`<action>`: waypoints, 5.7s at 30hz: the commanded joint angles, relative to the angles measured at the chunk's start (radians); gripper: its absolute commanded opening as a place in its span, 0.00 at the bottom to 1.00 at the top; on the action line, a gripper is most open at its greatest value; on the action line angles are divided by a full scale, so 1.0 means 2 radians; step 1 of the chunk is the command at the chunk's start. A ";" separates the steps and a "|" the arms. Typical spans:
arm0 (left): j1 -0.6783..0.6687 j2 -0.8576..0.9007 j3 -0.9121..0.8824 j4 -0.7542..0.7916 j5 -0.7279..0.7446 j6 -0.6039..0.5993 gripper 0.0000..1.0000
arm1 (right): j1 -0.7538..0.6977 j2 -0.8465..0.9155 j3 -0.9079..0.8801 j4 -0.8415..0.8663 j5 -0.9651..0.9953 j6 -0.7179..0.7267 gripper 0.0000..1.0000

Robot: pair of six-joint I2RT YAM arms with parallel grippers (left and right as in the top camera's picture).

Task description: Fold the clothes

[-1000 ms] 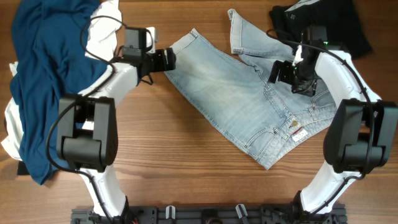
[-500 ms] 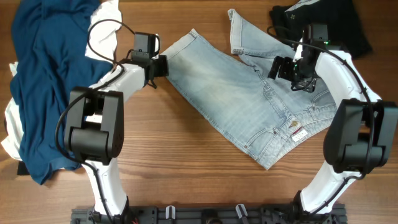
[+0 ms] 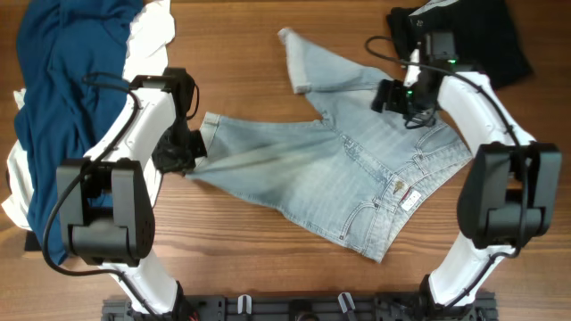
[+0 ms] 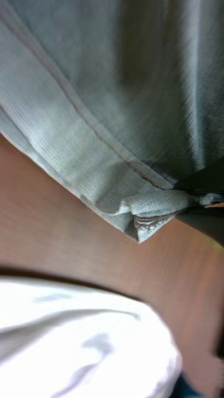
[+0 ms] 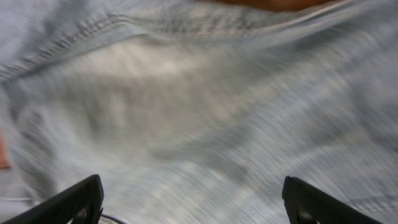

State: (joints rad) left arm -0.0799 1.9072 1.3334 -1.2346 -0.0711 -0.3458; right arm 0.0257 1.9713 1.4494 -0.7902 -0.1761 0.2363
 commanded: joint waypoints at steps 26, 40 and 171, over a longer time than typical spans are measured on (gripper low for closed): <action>0.059 -0.333 -0.204 0.164 -0.021 -0.104 1.00 | 0.233 0.027 0.029 0.173 0.019 -0.001 0.81; 0.074 -0.372 -0.205 0.187 -0.021 -0.078 1.00 | 0.249 0.125 0.029 0.238 0.020 -0.025 0.85; -0.129 -0.308 -0.413 0.333 -0.025 -0.444 0.04 | -0.021 -0.239 -0.236 -0.224 -0.013 0.221 0.89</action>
State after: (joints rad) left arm -0.3973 1.2793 0.5129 -0.5629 -0.0780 -1.2827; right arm -0.0185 1.4994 1.0969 -1.2583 -0.1806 0.6197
